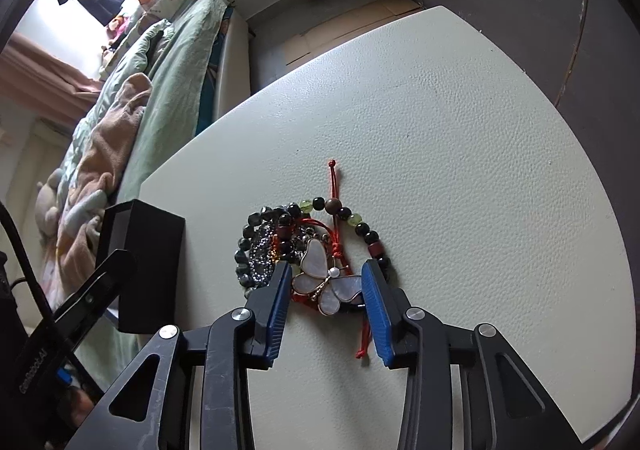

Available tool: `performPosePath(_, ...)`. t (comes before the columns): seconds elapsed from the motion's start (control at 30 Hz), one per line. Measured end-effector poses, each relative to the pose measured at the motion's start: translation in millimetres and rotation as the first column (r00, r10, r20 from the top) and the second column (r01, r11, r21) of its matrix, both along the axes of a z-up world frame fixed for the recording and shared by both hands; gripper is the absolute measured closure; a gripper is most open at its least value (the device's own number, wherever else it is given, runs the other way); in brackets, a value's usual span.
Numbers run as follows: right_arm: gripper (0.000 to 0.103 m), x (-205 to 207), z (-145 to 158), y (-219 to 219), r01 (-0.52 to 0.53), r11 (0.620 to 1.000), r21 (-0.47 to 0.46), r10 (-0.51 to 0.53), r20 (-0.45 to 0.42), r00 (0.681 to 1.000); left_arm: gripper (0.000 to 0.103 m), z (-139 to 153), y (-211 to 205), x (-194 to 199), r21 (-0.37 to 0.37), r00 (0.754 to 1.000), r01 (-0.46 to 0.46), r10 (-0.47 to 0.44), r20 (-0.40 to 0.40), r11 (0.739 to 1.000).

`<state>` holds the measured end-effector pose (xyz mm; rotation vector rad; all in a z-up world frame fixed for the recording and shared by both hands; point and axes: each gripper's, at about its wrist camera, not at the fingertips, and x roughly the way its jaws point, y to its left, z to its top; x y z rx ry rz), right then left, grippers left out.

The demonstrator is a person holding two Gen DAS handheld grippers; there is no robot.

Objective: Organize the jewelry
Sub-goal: 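Grasp the black-bead bracelet with the left tool while the right tool grasps the butterfly-charm bracelet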

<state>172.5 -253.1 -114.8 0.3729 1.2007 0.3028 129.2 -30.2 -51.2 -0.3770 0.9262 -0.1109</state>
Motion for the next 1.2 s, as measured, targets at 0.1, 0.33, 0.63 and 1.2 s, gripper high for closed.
performPosePath(0.1, 0.064, -0.5, 1.7, 5.3, -0.015, 0.999, -0.041, 0.015, 0.021, 1.000, 0.072, -0.2, -1.3, 1.7, 0.007, 1.000, -0.002, 0.002, 0.002, 1.000)
performPosePath(0.33, 0.078, -3.0, 9.7, 2.8, -0.030, 0.999, -0.031, 0.031, 0.031, 0.999, 0.072, -4.9, -5.3, 6.6, 0.013, 1.000, -0.006, 0.006, -0.010, 1.000)
performPosePath(0.63, 0.079, -2.7, 14.4, -29.7, 0.037, 0.996, 0.076, -0.038, 0.002, 0.999, 0.072, -9.1, -22.1, 16.2, 0.012, 1.000, 0.029, -0.029, -0.010, 0.999)
performPosePath(1.2, 0.079, 2.3, 30.4, -91.7, 0.242, 0.943, 0.230, -0.245, -0.016, 0.969, 0.082, -38.2, -75.1, 42.3, 0.001, 0.989, 0.132, -0.131, -0.068, 0.991)
